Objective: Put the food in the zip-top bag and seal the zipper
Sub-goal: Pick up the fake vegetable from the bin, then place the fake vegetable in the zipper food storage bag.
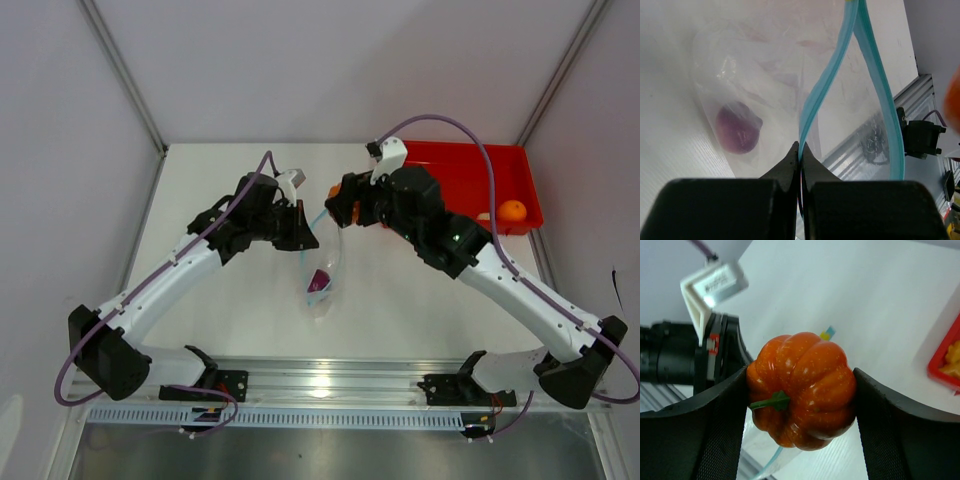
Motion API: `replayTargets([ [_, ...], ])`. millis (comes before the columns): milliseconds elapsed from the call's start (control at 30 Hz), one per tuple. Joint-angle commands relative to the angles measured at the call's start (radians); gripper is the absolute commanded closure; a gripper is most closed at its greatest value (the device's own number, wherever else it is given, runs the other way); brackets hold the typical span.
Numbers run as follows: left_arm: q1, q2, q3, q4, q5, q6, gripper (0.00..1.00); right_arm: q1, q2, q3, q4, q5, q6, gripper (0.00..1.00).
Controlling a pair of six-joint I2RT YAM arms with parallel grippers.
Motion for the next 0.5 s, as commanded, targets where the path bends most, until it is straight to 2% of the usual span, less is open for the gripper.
replayTargets([
  [0, 0.008, 0.007, 0.048, 0.015, 0.015, -0.008, 0.99, 0.070, -0.043, -0.051, -0.011, 0.091, -0.011, 0.86],
  [100, 0.008, 0.010, 0.054, 0.012, 0.014, -0.006, 0.99, 0.135, -0.050, -0.071, -0.026, 0.108, -0.021, 0.86],
  [300, 0.008, 0.010, 0.053, 0.009, 0.009, -0.005, 1.00, 0.286, -0.075, -0.079, -0.040, 0.243, -0.060, 0.85],
  [467, 0.008, 0.015, 0.046, 0.005, 0.006, 0.000, 1.00, 0.336, -0.084, -0.095, -0.036, 0.259, -0.068, 0.85],
])
